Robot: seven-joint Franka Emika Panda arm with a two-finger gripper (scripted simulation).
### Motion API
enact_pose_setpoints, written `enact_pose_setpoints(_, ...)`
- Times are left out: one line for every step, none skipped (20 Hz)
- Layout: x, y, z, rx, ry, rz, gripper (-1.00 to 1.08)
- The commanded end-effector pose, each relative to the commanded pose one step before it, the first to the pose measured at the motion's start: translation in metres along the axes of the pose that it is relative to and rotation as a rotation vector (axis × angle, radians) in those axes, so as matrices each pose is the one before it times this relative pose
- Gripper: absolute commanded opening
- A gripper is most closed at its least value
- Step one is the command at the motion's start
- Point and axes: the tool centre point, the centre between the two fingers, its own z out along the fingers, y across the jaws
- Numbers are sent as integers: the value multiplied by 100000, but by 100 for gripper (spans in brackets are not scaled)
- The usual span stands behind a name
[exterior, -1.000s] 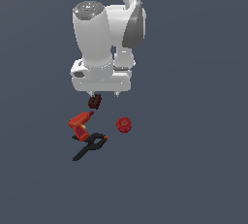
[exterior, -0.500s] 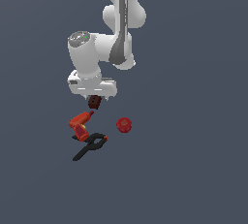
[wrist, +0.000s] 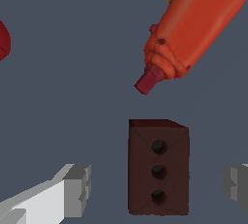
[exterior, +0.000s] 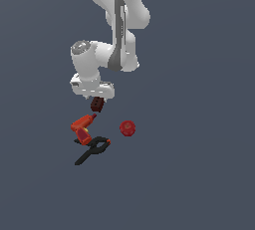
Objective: Pick up a designated object from a clutter of objects.
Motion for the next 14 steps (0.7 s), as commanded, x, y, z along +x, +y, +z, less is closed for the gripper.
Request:
enact_pose_setpoints(-781,527,652,-277,2,935,100)
enact_pose_setpoints(-223,146,179,-76,-30,268,100)
enact_pose_setpoints(-184,121,145,-65,-26,224,100)
enact_pose_setpoints(-143,91,112,-49,-20,168,100)
enact_pose_setpoints(-102,63,80,-34,-14,114,100)
enact_pose_setpoints(-62,42,48,-24,-10,80,100)
enact_pose_setpoints(-18,3,15,0,0,0,100)
enact_pose_setpoints(91,-50,-76,44,-63,-61,100)
enact_pose_setpoints(-2,0,23,0,0,0,100)
enact_pose_setpoints(-7,0,70,0,0,0,100)
enact_pose_setpoints(-10,0,116,0,0,0,100)
enact_pose_setpoints(-13,0,162,0,0,0,100)
enact_pose_setpoints(-14,0,207,0,0,0,100)
enact_pose_setpoints(-17,16,252,-51,-13,45,100)
